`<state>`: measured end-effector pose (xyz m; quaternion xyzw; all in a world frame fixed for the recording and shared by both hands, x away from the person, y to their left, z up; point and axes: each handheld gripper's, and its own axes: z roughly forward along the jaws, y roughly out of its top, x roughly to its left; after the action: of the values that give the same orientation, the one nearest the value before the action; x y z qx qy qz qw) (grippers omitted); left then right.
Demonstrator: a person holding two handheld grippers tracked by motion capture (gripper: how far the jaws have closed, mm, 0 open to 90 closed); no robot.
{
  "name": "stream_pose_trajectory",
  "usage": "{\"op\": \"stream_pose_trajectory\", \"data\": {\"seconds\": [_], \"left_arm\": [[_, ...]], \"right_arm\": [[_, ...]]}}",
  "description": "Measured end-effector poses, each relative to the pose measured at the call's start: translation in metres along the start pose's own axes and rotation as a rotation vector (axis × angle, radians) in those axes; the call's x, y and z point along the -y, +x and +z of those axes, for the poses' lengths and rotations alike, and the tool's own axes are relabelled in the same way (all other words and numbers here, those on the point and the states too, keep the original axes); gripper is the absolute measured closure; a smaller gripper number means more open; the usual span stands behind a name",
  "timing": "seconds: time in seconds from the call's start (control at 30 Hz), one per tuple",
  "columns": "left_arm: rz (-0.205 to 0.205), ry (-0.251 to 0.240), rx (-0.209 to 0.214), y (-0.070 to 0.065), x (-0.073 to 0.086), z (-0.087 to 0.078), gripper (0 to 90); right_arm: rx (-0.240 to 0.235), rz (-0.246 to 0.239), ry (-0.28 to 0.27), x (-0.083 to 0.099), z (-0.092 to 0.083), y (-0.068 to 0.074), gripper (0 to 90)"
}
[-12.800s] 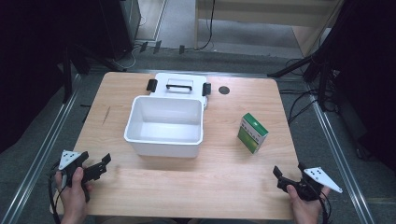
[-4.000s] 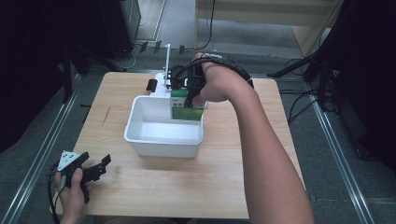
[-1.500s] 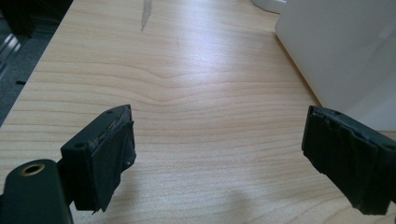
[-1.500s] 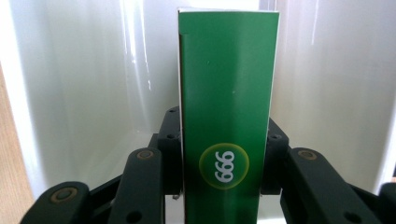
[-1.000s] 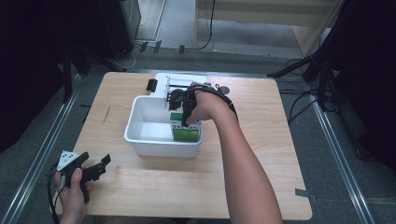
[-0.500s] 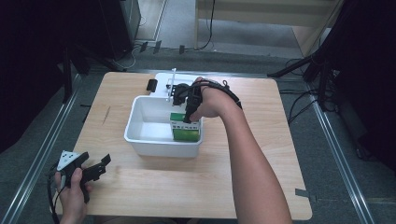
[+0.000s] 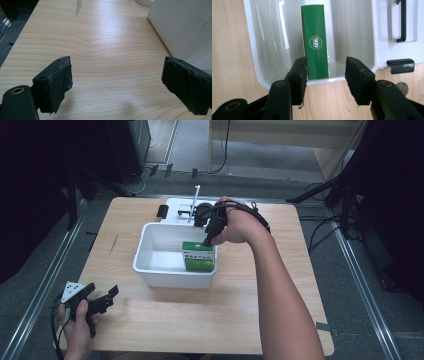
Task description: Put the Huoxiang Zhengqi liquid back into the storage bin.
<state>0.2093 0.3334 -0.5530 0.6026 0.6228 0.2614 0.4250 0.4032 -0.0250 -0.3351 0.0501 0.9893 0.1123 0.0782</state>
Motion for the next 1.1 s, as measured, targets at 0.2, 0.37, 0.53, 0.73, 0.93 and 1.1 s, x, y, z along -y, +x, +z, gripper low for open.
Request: {"op": "stream_pose_trajectory", "data": {"seconds": [0.2, 0.37, 0.53, 0.73, 0.93, 1.1], "left_arm": [[0.0, 0.0, 0.0, 0.0, 0.0, 0.0, 10.4], [0.002, 0.001, 0.0, 0.0, 0.0, 0.0, 10.4], [0.001, -0.002, -0.002, 0.0, 0.0, 0.0, 10.4], [0.003, -0.002, -0.002, 0.0, 0.0, 0.0, 10.4], [0.003, -0.002, -0.003, 0.0, 0.0, 0.0, 10.4], [0.003, -0.002, -0.004, -0.001, 0.0, 0.0, 10.4]], "right_arm": [[0.016, 0.015, -0.027, 0.014, -0.007, -0.002, 53.9], [0.032, 0.053, -0.05, 0.03, -0.012, -0.003, 54.4], [0.047, 0.093, -0.091, 0.048, -0.014, -0.004, 54.9], [0.068, 0.143, -0.131, 0.069, -0.016, -0.004, 54.7], [0.092, 0.183, -0.159, 0.088, -0.018, -0.002, 53.7], [0.114, 0.219, -0.191, 0.1, -0.017, -0.001, 53.6]]}}
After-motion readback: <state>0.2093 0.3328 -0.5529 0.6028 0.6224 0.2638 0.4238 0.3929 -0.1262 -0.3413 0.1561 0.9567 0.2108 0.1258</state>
